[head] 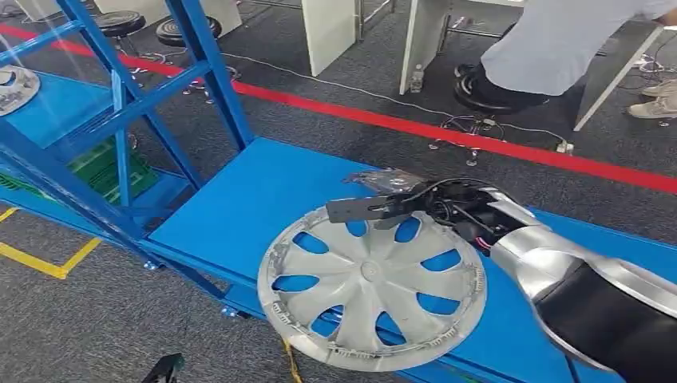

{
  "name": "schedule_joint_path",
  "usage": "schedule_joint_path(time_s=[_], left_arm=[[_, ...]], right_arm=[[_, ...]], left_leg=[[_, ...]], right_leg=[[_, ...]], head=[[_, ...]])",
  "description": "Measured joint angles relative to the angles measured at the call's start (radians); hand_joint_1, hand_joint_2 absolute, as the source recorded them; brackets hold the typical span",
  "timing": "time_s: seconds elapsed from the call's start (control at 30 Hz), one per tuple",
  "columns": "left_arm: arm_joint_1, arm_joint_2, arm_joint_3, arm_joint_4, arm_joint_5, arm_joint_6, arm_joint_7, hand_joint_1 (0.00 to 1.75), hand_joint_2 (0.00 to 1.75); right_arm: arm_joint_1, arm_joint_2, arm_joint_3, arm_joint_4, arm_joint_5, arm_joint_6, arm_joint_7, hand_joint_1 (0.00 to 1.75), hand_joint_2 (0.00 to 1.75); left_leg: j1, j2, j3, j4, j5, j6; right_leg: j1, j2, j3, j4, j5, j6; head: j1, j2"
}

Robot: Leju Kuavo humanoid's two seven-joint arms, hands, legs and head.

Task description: Take the parts from the cabinet and place them on the table.

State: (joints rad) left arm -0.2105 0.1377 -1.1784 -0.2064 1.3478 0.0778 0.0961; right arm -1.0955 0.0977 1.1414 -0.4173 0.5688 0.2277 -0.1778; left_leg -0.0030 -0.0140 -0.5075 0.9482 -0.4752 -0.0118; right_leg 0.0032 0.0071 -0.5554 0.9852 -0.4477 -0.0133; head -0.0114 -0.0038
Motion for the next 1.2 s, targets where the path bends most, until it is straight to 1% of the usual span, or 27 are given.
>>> schedule_joint_path(time_s=[0.2,0.4,0.6,0.83,1.1,1.2], left_arm=[[0.000,0.000,0.000,0.000,0.000,0.000,0.000,0.00,0.00],[0.000,0.000,0.000,0.000,0.003,0.000,0.000,0.00,0.00],[0.002,0.000,0.000,0.000,0.012,0.000,-0.003,0.00,0.00],[0.001,0.000,0.000,0.000,0.012,0.000,-0.005,0.00,0.00],[0.000,0.000,0.000,0.000,0.012,0.000,-0.008,0.00,0.00],[0.000,0.000,0.000,0.000,0.009,0.000,-0.011,0.00,0.00]], right_arm=[[0.001,0.005,-0.021,0.004,0.000,0.001,-0.001,0.00,1.75],[0.001,0.008,-0.025,0.006,-0.003,0.007,-0.006,0.00,1.75],[0.002,0.008,-0.026,0.008,0.015,0.024,0.003,0.00,1.75],[0.005,0.008,-0.026,0.012,0.011,0.019,-0.007,0.00,1.75],[0.027,0.035,-0.025,0.015,0.010,0.026,-0.020,0.00,1.75],[0.042,0.037,-0.024,0.017,0.008,0.031,-0.020,0.00,1.75]], left_leg=[[0.000,0.000,0.000,0.000,0.000,0.000],[0.000,0.000,0.000,0.000,0.000,0.000],[0.000,0.000,0.000,0.000,0.000,0.000],[0.000,0.000,0.000,0.000,0.000,0.000],[0.000,0.000,0.000,0.000,0.000,0.000],[0.000,0.000,0.000,0.000,0.000,0.000]], right_leg=[[0.000,0.000,0.000,0.000,0.000,0.000],[0.000,0.000,0.000,0.000,0.000,0.000],[0.000,0.000,0.000,0.000,0.000,0.000],[0.000,0.000,0.000,0.000,0.000,0.000],[0.000,0.000,0.000,0.000,0.000,0.000],[0.000,0.000,0.000,0.000,0.000,0.000]], head=[[0.000,0.000],[0.001,0.000],[0.000,0.000],[0.001,0.000],[0.001,0.000],[0.001,0.000]])
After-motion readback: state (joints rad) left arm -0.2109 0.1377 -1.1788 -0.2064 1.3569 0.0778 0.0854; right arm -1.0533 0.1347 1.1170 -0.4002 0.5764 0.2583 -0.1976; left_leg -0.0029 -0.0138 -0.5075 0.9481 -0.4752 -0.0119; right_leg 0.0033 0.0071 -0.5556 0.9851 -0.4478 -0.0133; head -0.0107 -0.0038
